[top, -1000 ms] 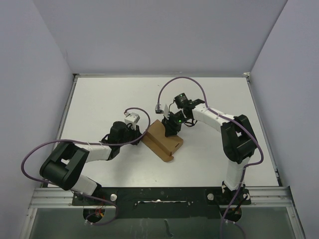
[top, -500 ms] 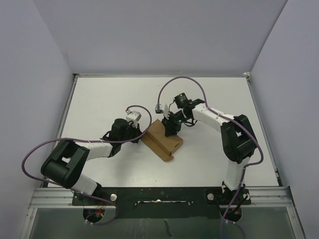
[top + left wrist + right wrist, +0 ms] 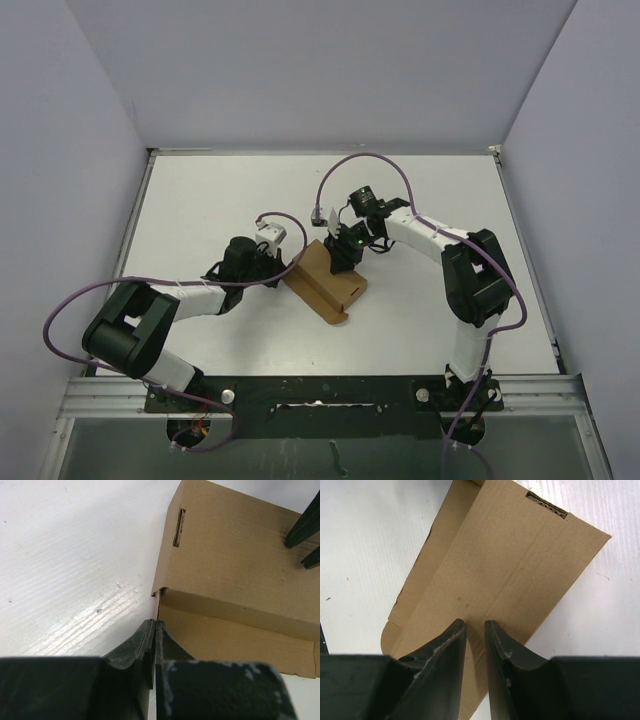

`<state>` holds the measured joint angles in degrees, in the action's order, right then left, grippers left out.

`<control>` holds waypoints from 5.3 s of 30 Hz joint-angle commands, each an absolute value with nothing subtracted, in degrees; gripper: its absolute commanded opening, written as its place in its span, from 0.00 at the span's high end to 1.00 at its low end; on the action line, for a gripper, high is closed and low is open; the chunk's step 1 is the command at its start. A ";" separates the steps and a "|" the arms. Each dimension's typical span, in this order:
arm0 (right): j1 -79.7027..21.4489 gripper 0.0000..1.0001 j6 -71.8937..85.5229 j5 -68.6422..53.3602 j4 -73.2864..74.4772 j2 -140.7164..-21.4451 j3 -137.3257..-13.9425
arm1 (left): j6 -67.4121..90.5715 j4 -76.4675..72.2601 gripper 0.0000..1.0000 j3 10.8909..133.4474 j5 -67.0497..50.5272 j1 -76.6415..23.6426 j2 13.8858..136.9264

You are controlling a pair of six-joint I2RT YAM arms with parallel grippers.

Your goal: Fold the paper box

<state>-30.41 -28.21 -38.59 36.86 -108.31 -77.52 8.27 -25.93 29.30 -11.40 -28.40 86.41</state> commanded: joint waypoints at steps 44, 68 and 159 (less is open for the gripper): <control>-31.36 0.76 -26.82 -36.63 35.73 -111.18 -76.98 | 10.58 -28.50 1.00 36.06 -16.12 -26.96 86.14; -29.77 0.72 -26.08 -43.69 35.67 -106.14 -76.92 | 26.65 -14.88 0.66 22.22 -9.86 -25.07 62.21; -26.56 0.70 -30.01 -52.59 31.32 -97.29 -72.47 | 31.09 -0.08 0.59 35.32 -16.34 -24.57 69.09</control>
<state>-20.95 -37.93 -50.15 35.83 -92.23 -66.02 28.45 0.32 40.14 -18.13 -25.06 75.48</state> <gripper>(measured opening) 0.308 0.411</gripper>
